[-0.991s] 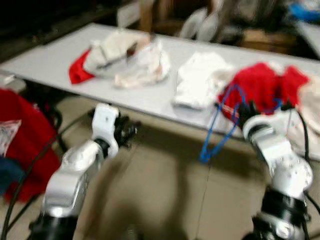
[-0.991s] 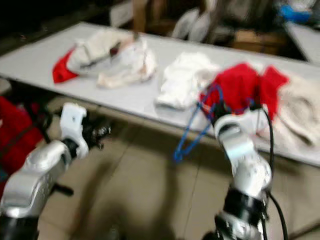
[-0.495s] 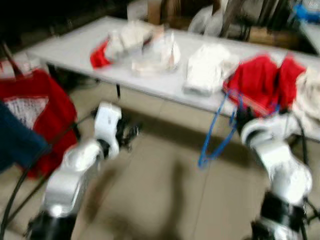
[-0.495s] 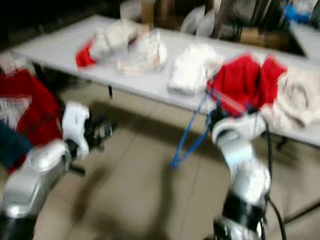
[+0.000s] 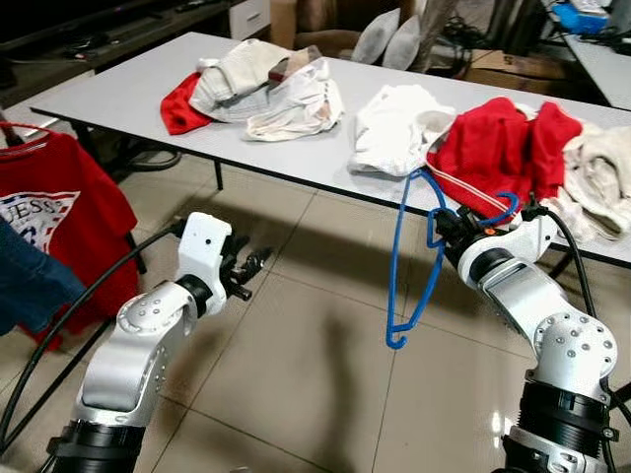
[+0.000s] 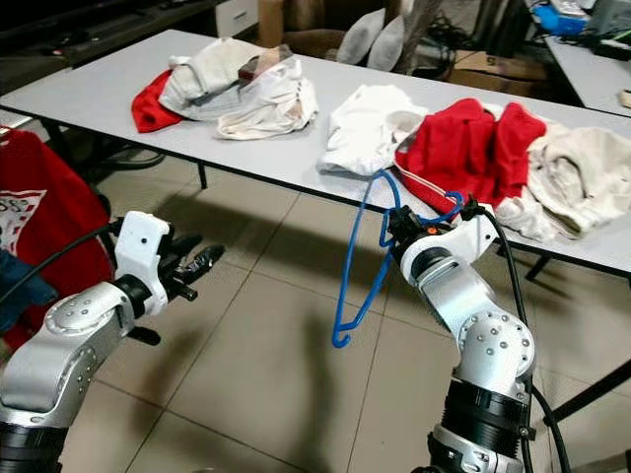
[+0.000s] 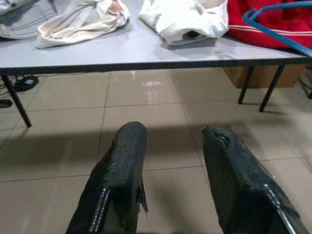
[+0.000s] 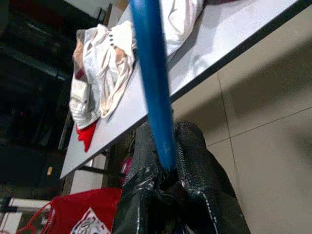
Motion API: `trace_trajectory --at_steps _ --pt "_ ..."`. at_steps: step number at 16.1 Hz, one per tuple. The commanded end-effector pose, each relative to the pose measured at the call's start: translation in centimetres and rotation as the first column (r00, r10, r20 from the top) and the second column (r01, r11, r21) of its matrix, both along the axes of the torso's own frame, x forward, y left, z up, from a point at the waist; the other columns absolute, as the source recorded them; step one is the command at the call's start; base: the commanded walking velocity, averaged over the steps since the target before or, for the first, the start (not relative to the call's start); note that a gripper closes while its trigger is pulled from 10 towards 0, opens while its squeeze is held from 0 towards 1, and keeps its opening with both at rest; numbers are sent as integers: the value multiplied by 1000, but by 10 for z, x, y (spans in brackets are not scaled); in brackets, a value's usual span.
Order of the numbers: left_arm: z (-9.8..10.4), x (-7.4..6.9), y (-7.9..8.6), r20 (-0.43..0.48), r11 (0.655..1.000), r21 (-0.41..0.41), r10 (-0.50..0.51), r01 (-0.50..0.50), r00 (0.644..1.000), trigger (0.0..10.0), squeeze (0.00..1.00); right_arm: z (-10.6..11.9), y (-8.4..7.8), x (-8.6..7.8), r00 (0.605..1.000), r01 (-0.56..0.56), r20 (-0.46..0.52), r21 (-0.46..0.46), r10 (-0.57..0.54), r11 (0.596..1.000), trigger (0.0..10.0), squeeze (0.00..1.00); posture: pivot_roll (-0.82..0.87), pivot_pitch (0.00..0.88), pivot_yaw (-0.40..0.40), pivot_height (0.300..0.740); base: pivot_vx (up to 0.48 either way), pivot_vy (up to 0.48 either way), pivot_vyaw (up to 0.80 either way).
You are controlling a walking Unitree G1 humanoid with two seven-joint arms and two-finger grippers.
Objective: Hang hanger
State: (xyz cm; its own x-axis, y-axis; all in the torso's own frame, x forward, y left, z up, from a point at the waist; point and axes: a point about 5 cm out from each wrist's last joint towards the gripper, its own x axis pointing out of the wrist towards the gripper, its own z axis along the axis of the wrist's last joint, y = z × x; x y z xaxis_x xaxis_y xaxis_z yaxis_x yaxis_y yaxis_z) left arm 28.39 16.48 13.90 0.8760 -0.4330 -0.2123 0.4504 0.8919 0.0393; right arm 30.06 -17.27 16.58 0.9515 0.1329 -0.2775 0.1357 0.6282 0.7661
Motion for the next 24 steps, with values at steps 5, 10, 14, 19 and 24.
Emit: trace_trajectory --at_steps 5,10,14,19,24 --pt "4 4 -5 57 1000 -11 -1 1 998 10000 0 15 -14 0 990 29 143 -115 -12 993 10000 0 -92 0 -25 740 0 0 0" --pt "8 11 -4 97 997 -34 65 -62 993 10000 0 26 -31 -1 965 130 245 -145 -92 981 10000 0 -95 0 -26 740 0 0 0" --pt "8 14 -7 137 994 -35 109 -105 984 10000 0 4 -24 -2 992 59 124 -527 9 848 10000 0 -98 0 -43 740 0 0 0" --pt "3 14 -23 171 996 -33 89 -84 981 10000 0 -9 0 -11 965 -33 207 -522 164 852 10000 0 -108 0 -44 740 0 0 0" --pt "0 24 -21 182 993 -9 115 -116 976 10000 0 -25 17 -15 959 -42 206 -570 192 821 10000 0 -125 0 -25 740 308 0 0"
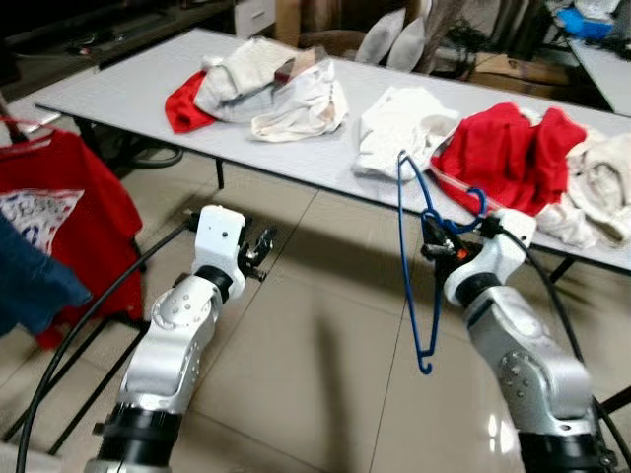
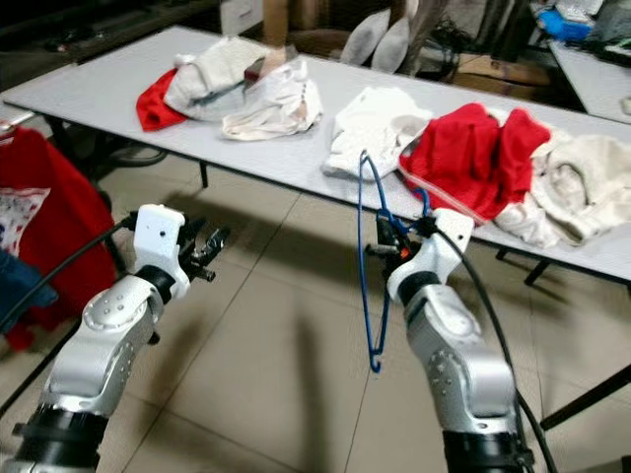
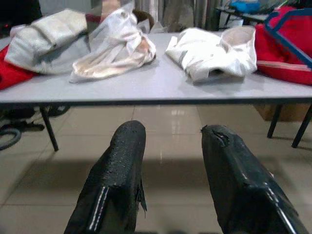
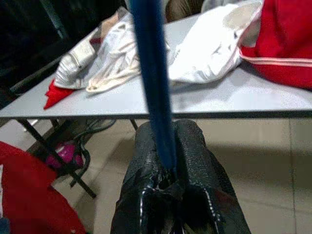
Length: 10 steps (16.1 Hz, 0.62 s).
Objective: Hang hanger
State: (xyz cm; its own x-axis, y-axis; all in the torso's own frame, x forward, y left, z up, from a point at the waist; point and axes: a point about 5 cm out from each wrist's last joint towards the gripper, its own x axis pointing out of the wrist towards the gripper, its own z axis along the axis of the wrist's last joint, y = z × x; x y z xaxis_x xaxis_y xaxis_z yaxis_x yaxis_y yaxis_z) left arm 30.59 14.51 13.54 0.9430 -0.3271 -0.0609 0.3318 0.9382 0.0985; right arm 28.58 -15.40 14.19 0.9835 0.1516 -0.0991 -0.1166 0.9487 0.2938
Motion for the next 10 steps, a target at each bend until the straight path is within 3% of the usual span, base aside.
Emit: trace_trajectory --at_steps 1,6,10 --pt "4 3 -3 20 1000 3 -3 3 1000 10000 0 -2 0 0 1000 1 7 -14 -1 1000 10000 0 -125 0 -23 740 337 0 0" --pt "0 3 -12 12 999 -21 -35 35 999 10000 0 3 -3 -1 998 39 45 6 -39 999 10000 0 -131 0 -20 740 338 0 0" --pt "1 5 -5 18 1000 -28 7 -6 1000 10000 0 10 -8 9 995 57 80 -28 -54 998 10000 0 -115 0 -46 740 338 0 0"
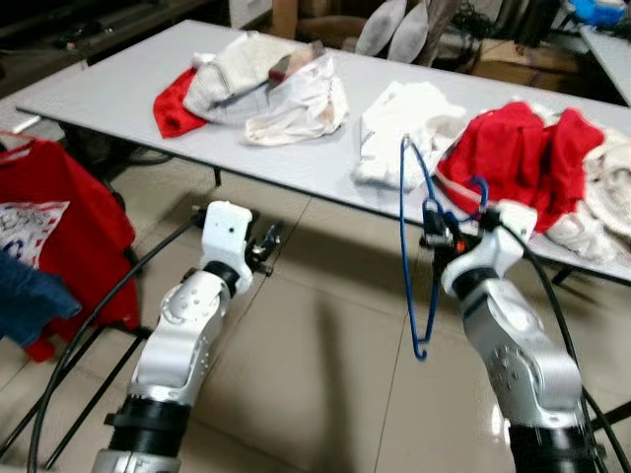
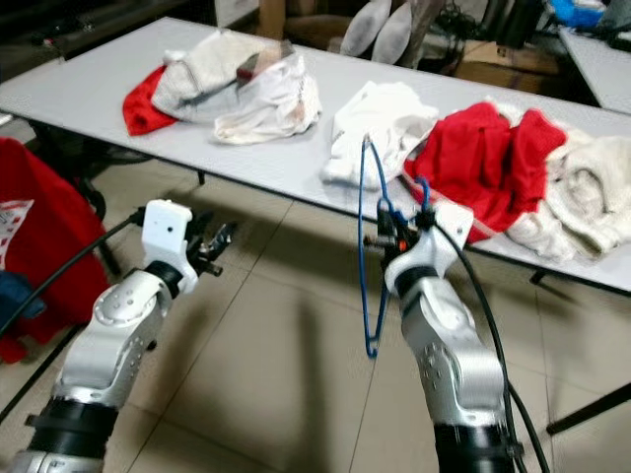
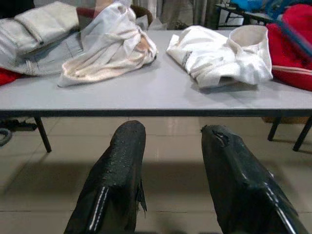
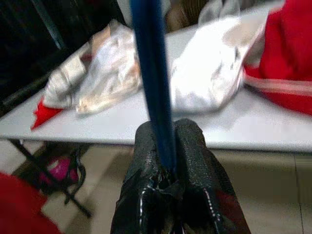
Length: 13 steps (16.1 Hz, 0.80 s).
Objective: Hang hanger
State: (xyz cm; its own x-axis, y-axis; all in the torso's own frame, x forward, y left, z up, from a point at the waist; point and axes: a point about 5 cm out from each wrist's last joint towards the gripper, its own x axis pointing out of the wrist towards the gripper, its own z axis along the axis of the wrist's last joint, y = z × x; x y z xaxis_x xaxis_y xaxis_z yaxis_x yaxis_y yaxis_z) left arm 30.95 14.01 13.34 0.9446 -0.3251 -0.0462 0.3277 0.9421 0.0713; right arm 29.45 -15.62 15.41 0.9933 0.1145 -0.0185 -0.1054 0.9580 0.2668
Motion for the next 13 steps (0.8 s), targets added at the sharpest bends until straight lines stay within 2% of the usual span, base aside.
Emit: trace_trajectory --at_steps 1,4,13 --pt "4 2 2 17 1000 2 11 -11 1000 10000 0 -3 -5 2 1000 22 -9 1 -22 1000 10000 0 -107 0 -53 740 345 0 0" --pt "6 4 9 28 999 7 34 -34 999 10000 0 -1 -3 6 1000 7 -1 -3 -7 1000 10000 0 -98 0 -61 740 341 0 -727" --pt "13 9 8 44 1000 17 16 -17 999 10000 0 2 -3 11 1000 16 24 -25 -16 1000 10000 0 -90 0 -33 740 340 0 0"
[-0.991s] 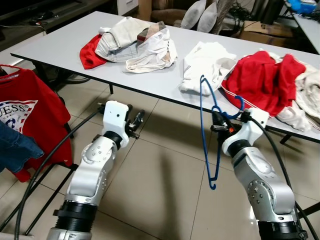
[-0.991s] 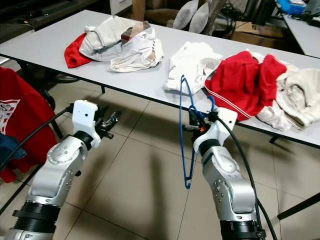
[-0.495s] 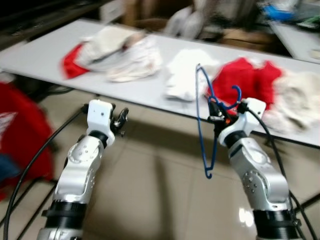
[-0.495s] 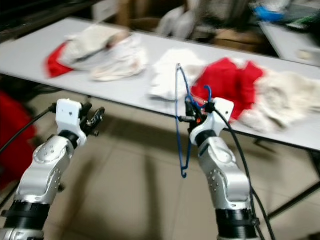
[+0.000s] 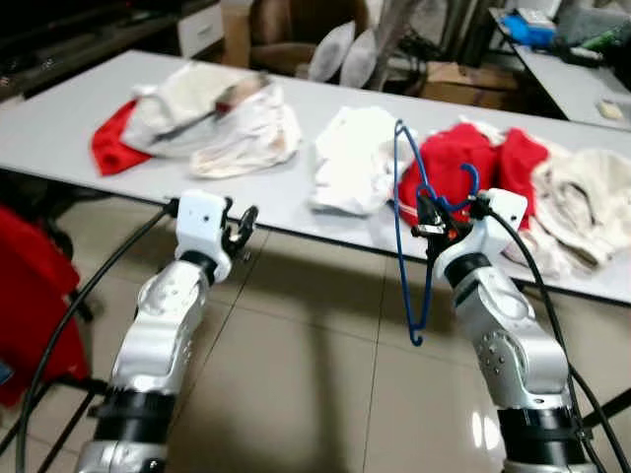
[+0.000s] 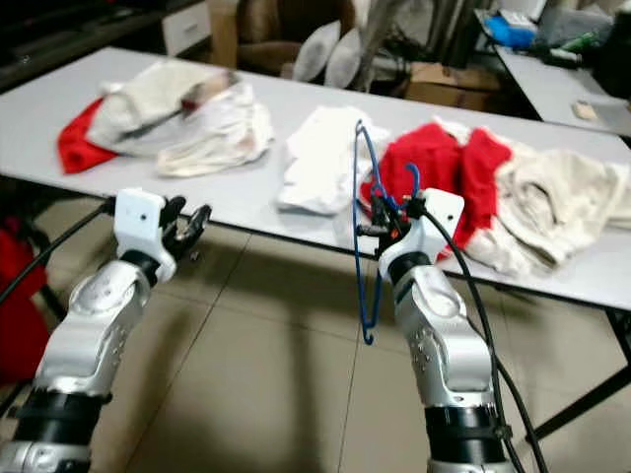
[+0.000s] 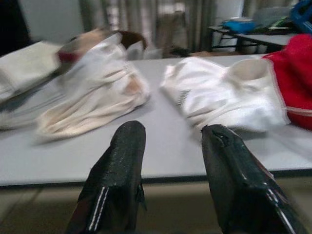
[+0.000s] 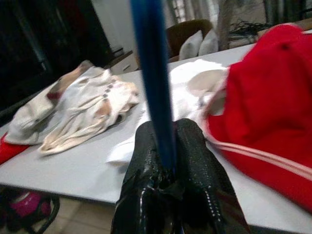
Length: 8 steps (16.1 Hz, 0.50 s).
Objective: Hang hanger
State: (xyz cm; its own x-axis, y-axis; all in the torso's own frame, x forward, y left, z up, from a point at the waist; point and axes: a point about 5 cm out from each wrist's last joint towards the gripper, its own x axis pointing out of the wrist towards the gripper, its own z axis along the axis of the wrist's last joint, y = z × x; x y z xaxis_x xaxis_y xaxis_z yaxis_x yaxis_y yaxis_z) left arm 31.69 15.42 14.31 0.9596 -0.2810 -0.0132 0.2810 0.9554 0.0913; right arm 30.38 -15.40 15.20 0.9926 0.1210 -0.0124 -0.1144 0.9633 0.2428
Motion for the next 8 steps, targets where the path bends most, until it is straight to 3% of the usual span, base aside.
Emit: trace_trajectory --at_steps 1,8 --pt "6 4 -5 12 999 13 -34 34 999 10000 0 3 -7 1 999 34 17 2 -34 999 10000 0 -86 0 -25 740 345 0 0" --pt "12 5 -9 13 997 31 -71 70 997 10000 0 0 -5 -5 998 56 10 17 -56 998 10000 0 -81 0 -11 740 344 0 0"
